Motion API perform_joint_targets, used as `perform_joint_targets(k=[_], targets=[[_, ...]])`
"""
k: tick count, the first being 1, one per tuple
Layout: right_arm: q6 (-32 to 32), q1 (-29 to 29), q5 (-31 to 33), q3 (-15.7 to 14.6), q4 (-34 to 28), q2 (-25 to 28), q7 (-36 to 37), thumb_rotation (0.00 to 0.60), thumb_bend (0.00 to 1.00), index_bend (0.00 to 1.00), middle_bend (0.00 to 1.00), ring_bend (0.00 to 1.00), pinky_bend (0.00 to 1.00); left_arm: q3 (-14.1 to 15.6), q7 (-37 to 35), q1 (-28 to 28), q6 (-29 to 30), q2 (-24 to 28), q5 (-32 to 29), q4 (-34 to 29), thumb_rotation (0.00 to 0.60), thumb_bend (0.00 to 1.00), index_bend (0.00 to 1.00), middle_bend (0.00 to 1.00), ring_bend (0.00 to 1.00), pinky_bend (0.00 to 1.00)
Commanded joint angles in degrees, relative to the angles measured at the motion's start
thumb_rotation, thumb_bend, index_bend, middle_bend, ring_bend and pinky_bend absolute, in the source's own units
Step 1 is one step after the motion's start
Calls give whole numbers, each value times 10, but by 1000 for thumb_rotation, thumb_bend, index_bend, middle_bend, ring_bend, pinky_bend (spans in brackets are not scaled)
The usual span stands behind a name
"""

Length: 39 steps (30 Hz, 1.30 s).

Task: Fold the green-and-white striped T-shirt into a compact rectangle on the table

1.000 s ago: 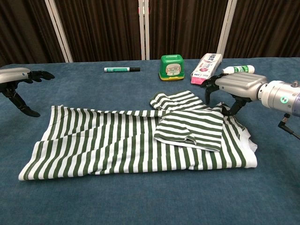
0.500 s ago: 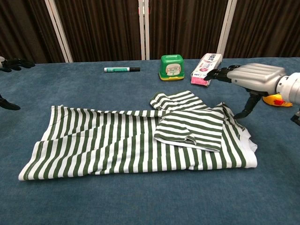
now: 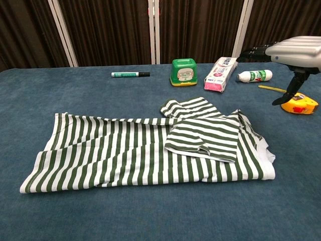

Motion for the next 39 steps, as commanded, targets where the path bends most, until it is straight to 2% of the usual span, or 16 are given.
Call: perform_joint_targets(k=[1, 6, 8, 12, 17, 24, 29, 34, 39], targets=[[-15, 13, 10, 10, 1, -5, -7, 600, 0, 7, 0, 0, 0, 6, 23, 22, 31, 1, -5, -21, 600, 119, 0, 0, 0, 0], [-48, 45, 30, 31, 22, -35, -11, 600, 12, 95, 0, 0, 0, 13, 48, 39, 61, 6, 0, -34, 600, 120, 0, 0, 0, 0], [-60, 58, 38, 39, 35, -50, -16, 600, 62, 167, 0, 0, 0, 14, 51, 42, 65, 8, 3, -38, 600, 120, 0, 0, 0, 0], [-87, 89, 64, 56, 78, -93, -39, 600, 185, 249, 0, 0, 0, 10, 51, 44, 65, 10, 4, -38, 600, 120, 0, 0, 0, 0], [-117, 125, 99, 74, 140, -149, -70, 600, 212, 327, 0, 0, 0, 5, 46, 43, 57, 11, 1, -32, 600, 120, 0, 0, 0, 0], [-167, 178, 130, 89, 254, -235, -82, 600, 227, 338, 0, 0, 0, -2, 44, 40, 44, 6, -9, -17, 600, 120, 0, 0, 0, 0], [-212, 220, 133, 95, 363, -304, -56, 600, 227, 339, 0, 0, 0, -8, 47, 39, 34, 2, -23, -7, 600, 120, 0, 0, 0, 0], [-254, 254, 116, 88, 464, -361, -15, 600, 235, 342, 0, 0, 0, -13, 53, 37, 27, -3, -33, 2, 600, 120, 0, 0, 0, 0], [-284, 268, 102, 78, 516, -386, 13, 600, 264, 342, 0, 0, 0, -14, 55, 35, 15, -8, -41, 11, 600, 120, 0, 0, 0, 0]])
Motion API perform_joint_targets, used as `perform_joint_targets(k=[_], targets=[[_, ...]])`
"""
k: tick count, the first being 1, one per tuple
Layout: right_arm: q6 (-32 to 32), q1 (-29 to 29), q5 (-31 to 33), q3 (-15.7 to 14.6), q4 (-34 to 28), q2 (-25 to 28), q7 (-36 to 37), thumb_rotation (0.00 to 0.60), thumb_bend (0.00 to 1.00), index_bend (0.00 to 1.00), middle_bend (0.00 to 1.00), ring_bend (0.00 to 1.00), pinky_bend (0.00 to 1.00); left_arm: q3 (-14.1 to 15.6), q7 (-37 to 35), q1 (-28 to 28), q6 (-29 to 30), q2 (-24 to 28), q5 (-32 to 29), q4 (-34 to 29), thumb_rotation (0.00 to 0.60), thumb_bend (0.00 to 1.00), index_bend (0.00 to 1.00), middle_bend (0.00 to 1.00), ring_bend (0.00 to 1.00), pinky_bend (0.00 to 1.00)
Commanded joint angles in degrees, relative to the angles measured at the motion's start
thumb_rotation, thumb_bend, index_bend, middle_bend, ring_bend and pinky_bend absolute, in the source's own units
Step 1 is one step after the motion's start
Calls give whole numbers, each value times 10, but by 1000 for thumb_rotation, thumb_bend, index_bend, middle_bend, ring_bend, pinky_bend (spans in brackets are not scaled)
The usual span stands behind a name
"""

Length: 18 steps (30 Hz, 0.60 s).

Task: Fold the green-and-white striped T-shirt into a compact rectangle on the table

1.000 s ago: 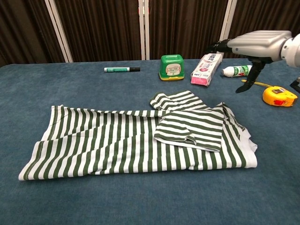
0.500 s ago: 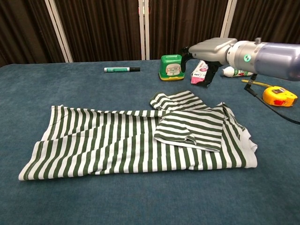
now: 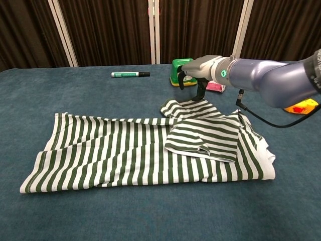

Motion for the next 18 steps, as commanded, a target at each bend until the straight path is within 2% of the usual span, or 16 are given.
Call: perform_joint_targets(k=[1, 7, 12, 18], targets=[[-28, 16, -14, -9, 40, -24, 25, 600, 272, 342, 0, 0, 0, -1, 0, -1, -7, -2, -5, 4, 600, 120, 0, 0, 0, 0], [-67, 22, -25, -21, 85, -40, 38, 600, 317, 361, 0, 0, 0, -2, -3, -4, -20, -5, -9, 11, 600, 120, 0, 0, 0, 0], [-70, 20, -35, -25, 94, -43, 60, 600, 328, 393, 0, 0, 0, -2, -1, -3, -20, -7, -7, 12, 600, 120, 0, 0, 0, 0], [-67, 16, -47, -30, 101, -45, 84, 600, 335, 520, 0, 0, 0, -3, 2, -2, -20, -8, -6, 12, 600, 119, 0, 0, 0, 0]])
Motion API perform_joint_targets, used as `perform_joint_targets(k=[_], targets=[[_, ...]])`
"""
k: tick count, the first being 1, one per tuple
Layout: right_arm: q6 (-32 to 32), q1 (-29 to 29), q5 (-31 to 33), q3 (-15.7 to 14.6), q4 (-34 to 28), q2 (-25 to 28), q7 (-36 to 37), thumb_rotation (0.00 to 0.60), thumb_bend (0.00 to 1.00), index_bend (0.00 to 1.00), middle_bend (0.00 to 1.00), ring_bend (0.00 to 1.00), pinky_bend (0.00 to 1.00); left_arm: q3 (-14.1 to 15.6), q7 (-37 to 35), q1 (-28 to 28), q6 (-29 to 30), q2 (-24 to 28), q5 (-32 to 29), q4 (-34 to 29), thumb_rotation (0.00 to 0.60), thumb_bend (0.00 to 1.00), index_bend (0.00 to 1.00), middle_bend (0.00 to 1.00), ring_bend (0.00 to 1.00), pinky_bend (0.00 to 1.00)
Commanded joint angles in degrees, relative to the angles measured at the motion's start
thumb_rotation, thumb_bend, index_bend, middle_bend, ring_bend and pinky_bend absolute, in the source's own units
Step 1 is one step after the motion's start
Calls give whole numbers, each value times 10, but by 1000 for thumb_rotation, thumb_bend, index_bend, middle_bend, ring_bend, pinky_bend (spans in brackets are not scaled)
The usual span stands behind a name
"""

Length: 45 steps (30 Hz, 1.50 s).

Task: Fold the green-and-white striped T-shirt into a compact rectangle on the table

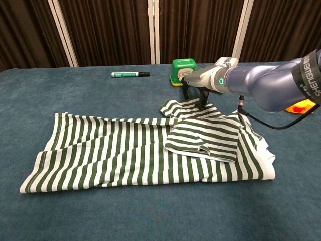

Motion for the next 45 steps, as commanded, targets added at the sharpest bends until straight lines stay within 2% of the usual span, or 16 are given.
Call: perform_joint_targets(k=[1, 13, 33, 45], targets=[[7, -4, -6, -2, 2, 0, 13, 600, 338, 543, 0, 0, 0, 0, 0, 0, 0, 0, 0, 0, 600, 119, 0, 0, 0, 0], [40, -23, -31, -15, -6, 14, 60, 600, 354, 608, 0, 0, 0, -1, 1, 2, 1, 1, 7, -5, 600, 120, 0, 0, 0, 0], [44, -32, -57, -35, -16, 22, 84, 600, 355, 671, 0, 0, 0, -1, 6, 3, -2, 3, 8, -12, 600, 119, 0, 0, 0, 0], [87, -42, -83, -52, -50, 41, 103, 600, 356, 714, 0, 0, 0, 0, 6, 4, -1, 4, 12, -16, 600, 119, 0, 0, 0, 0]])
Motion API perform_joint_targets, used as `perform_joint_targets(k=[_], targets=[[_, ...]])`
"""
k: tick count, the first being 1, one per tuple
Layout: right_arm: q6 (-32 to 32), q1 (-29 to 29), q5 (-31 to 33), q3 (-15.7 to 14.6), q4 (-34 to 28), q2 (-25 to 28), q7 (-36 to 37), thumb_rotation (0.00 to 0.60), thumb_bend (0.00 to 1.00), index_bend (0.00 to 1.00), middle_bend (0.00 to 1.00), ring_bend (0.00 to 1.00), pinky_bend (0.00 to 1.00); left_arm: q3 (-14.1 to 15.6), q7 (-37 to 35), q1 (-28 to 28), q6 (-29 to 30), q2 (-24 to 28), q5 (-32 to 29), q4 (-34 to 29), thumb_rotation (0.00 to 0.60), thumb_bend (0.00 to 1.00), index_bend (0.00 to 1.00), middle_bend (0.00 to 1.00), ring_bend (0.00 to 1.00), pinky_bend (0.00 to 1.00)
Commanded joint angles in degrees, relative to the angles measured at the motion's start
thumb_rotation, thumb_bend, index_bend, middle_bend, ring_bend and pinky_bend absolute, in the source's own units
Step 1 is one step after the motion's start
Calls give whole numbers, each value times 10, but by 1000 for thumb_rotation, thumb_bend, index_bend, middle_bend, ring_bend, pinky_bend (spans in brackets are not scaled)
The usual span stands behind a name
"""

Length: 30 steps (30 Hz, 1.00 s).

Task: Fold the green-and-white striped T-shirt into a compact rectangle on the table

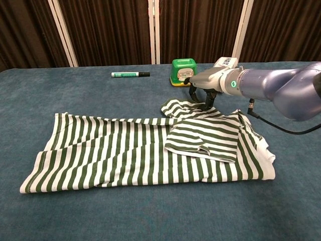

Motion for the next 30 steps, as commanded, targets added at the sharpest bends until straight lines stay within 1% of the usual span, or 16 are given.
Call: perform_joint_targets(k=[1, 8, 14, 18, 21, 24, 30], targets=[[17, -5, -9, -6, -14, 11, 6, 600, 356, 717, 0, 0, 0, 1, 0, 0, 0, 0, 1, -1, 600, 120, 0, 0, 0, 0], [58, -20, -23, -15, -65, 51, 9, 600, 355, 724, 5, 0, 0, 3, 0, 1, 1, 2, 9, -9, 600, 120, 0, 0, 0, 0], [114, -50, -35, -24, -167, 115, -18, 600, 357, 730, 20, 0, 0, 7, -5, 5, 7, 10, 24, -26, 600, 119, 0, 0, 0, 0], [129, -61, -36, -26, -204, 137, -31, 600, 357, 731, 31, 0, 0, 9, -6, 6, 9, 12, 30, -31, 600, 120, 0, 0, 0, 0], [146, -73, -37, -29, -244, 158, -45, 600, 357, 731, 36, 0, 0, 10, -8, 7, 11, 15, 36, -36, 600, 120, 0, 0, 0, 0], [170, -89, -41, -34, -296, 185, -67, 600, 357, 731, 41, 0, 0, 13, -10, 9, 14, 18, 44, -43, 600, 119, 0, 0, 0, 0], [211, -113, -43, -35, -373, 222, -120, 600, 357, 732, 56, 0, 0, 18, -13, 13, 19, 25, 58, -57, 600, 119, 0, 0, 0, 0]])
